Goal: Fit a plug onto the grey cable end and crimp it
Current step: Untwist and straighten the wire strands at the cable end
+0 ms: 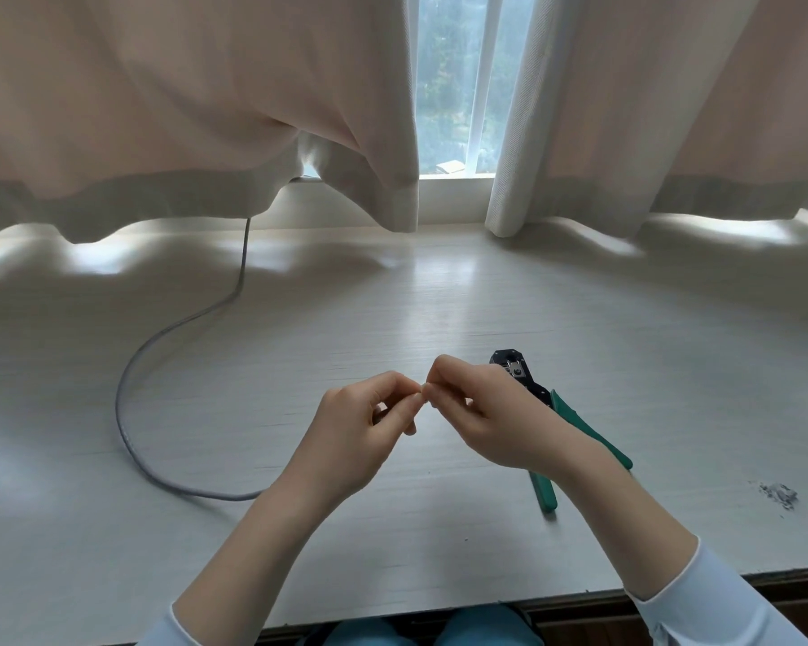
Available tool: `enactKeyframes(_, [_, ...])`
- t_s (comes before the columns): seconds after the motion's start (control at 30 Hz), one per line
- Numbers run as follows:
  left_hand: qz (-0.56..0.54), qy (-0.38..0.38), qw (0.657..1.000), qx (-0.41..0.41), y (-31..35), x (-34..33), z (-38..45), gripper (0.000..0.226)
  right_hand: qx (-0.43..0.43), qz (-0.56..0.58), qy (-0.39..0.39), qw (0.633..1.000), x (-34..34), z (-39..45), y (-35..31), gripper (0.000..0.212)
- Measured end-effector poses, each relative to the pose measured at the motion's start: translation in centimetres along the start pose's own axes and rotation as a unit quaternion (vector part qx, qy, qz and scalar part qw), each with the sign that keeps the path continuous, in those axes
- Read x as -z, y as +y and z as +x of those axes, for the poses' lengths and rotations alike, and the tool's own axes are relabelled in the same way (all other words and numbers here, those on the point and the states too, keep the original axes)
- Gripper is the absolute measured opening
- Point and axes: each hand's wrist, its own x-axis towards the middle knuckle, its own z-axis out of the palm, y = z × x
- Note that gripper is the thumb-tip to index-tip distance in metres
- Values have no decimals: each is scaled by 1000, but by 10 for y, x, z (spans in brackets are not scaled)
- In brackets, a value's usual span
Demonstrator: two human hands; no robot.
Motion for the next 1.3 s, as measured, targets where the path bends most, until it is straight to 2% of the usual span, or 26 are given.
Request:
enactKeyframes(0.2, [-7,-17,1000,1,5,6,2,14,-1,43,-17,999,4,-1,-1,16])
enactKeyframes(0.37, [-11,-17,1000,23,3,8,5,16,8,0,-16,1000,1,-2,-3,5])
enactKeyframes(0.6, [18,-28,999,14,3,11,7,17,39,-77,-4,996,-1,-3,-4,9])
enactKeyframes(0.9, [73,-42,996,-36,6,13,7,12,-1,56,13,998,-3,-1,0,18])
enactKeyframes(1.1, [121,-39,989,-82,6,14,7,6,32,-21,22,999,-2,0,3,16])
enactKeyframes(1.2, [96,-26,991,-94,10,14,8,9,38,-40,27,998,-1,-1,3,11])
enactKeyframes(1.3, [55,-32,996,-66,13,16,8,11,34,-32,31,998,-1,-1,3,10])
